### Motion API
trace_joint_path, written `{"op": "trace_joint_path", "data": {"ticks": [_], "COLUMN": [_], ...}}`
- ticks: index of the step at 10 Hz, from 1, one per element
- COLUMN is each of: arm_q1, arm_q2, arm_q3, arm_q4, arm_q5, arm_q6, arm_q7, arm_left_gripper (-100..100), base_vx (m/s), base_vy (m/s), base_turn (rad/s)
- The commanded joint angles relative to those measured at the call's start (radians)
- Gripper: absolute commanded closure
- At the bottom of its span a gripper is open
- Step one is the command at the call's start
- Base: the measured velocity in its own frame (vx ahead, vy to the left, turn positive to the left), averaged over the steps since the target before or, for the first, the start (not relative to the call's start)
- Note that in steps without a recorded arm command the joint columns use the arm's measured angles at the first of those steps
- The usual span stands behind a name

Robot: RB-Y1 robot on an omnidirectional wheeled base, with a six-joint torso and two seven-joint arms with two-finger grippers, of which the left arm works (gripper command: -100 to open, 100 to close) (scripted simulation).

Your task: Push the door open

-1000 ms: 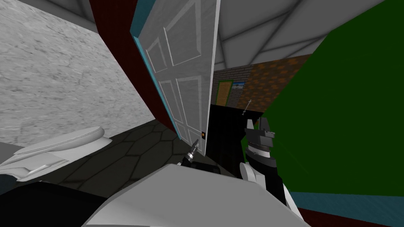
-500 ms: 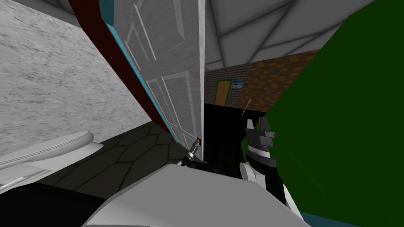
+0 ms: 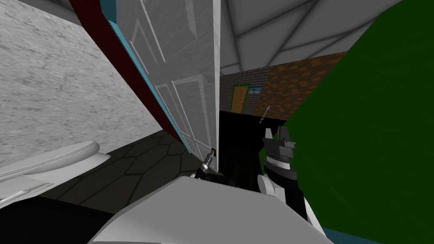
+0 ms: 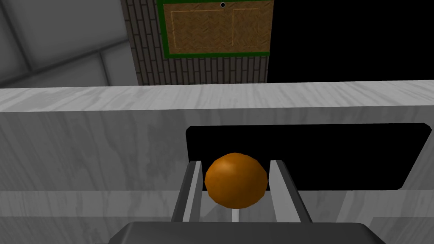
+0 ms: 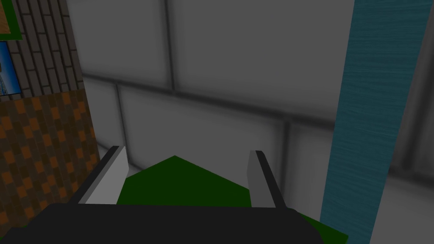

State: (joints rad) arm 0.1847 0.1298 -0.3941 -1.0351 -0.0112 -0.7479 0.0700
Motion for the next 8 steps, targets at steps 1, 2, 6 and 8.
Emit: {"op": "trace_joint_path", "data": {"ticks": [1,2,6,8], "arm_q1": [0.0,0.0,-0.017,-0.026], "arm_q2": [0.0,0.0,-0.006,-0.01], "arm_q3": [0.001,0.001,0.042,0.063], "arm_q4": [-0.002,-0.002,0.02,0.03], "arm_q5": [0.0,0.0,0.012,0.018], "arm_q6": [-0.003,-0.003,0.002,0.003], "arm_q7": [0.001,0.001,-0.012,-0.019], "arm_left_gripper": [100,100,100,100], "base_vx": [-0.005,0.0,0.132,0.159], "base_vy": [0.001,0.0,-0.071,-0.099], "base_turn": [0.0,0.0,0.032,0.029]}}
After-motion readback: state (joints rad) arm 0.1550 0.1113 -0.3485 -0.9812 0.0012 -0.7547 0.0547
